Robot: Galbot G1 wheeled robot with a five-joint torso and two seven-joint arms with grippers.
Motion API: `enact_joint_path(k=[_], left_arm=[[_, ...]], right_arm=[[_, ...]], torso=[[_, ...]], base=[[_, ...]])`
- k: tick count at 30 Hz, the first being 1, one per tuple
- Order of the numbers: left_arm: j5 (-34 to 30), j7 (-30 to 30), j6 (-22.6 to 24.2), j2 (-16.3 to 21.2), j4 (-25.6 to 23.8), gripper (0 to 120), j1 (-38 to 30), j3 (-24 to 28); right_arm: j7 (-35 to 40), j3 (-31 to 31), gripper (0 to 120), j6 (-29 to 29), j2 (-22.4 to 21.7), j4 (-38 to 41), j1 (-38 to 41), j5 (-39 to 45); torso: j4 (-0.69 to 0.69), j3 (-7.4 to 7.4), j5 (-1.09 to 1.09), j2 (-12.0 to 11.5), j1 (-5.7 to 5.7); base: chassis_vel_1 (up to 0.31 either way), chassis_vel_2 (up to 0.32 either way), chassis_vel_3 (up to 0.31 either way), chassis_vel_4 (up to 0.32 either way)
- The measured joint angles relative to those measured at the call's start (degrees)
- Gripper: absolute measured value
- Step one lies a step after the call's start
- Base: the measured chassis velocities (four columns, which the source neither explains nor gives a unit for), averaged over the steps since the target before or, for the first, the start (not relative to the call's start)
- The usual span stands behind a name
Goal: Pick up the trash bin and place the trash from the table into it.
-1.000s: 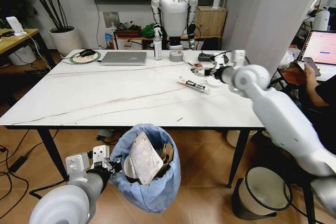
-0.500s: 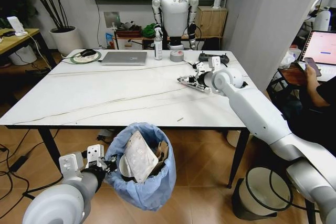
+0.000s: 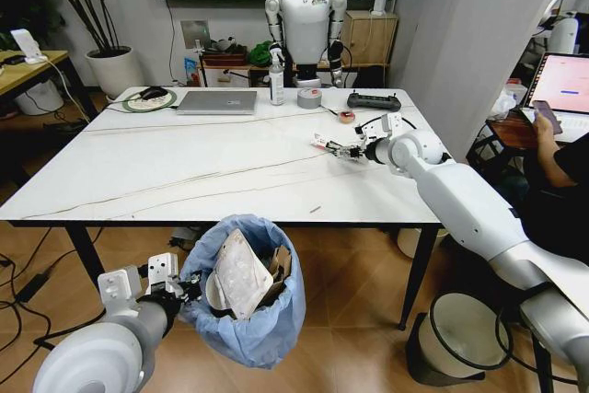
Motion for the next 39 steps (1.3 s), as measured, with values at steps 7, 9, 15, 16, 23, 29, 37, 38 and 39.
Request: enact_joint_path(k=[7, 9, 15, 16, 23, 29, 37, 38, 39], left_arm=[[-0.1, 0.0, 0.0, 0.0, 0.0, 0, -0.1, -0.1], [-0.2, 0.0, 0.0, 0.0, 0.0, 0, -0.2, -0.1], [-0.2, 0.0, 0.0, 0.0, 0.0, 0, -0.2, 0.0], [-0.2, 0.0, 0.0, 0.0, 0.0, 0, -0.2, 0.0], [-0.2, 0.0, 0.0, 0.0, 0.0, 0, -0.3, 0.1], [-0.1, 0.0, 0.0, -0.1, 0.0, 0, -0.4, 0.3], [0.0, 0.0, 0.0, -0.1, 0.0, 0, -0.5, 0.5], [0.1, 0.0, 0.0, -0.1, 0.0, 0, -0.6, 0.6], [0.1, 0.0, 0.0, -0.1, 0.0, 0, -0.6, 0.7]], right_arm=[[0.2, 0.1, 60, 0.0, -0.5, 0.1, -0.7, -1.2], [0.3, 0.1, 52, 0.0, -0.6, 0.1, -0.7, -1.4], [1.6, 0.5, 30, 0.1, -0.6, 0.3, -1.1, -1.3], [1.8, 0.5, 27, 0.1, -0.7, 0.5, -1.2, -1.2], [3.4, 2.2, 1, 0.1, -1.3, 3.2, -2.4, 0.0], [4.1, 4.8, 0, 0.1, -3.4, 9.8, -4.4, 1.7], [2.9, 8.1, 0, 0.2, -7.3, 21.2, -9.1, 5.6], [0.8, 9.1, 0, 0.6, -8.9, 26.1, -11.0, 6.8], [-0.8, 9.6, 0, 1.0, -9.8, 28.8, -12.1, 7.2]], torso=[[-0.01, 0.00, 0.00, 0.0, 0.00], [0.00, 0.00, 0.00, 0.0, 0.00], [0.00, 0.00, 0.00, 0.0, 0.00], [0.00, 0.00, 0.00, 0.0, 0.00], [0.00, 0.00, 0.00, 0.0, 0.00], [0.00, 0.00, 0.00, 0.0, 0.00], [-0.01, 0.00, 0.01, 0.0, 0.00], [-0.01, 0.00, 0.00, 0.0, 0.00], [0.00, -0.01, 0.00, 0.0, 0.00]], base=[[0.000, 0.000, 0.000, 0.000], [0.000, 0.000, 0.000, 0.000], [0.000, 0.000, 0.000, 0.000], [0.000, 0.000, 0.000, 0.000], [0.000, 0.000, 0.000, 0.000], [0.000, 0.000, 0.000, 0.000], [0.000, 0.000, 0.000, 0.000], [0.000, 0.000, 0.000, 0.000], [0.000, 0.000, 0.000, 0.000]])
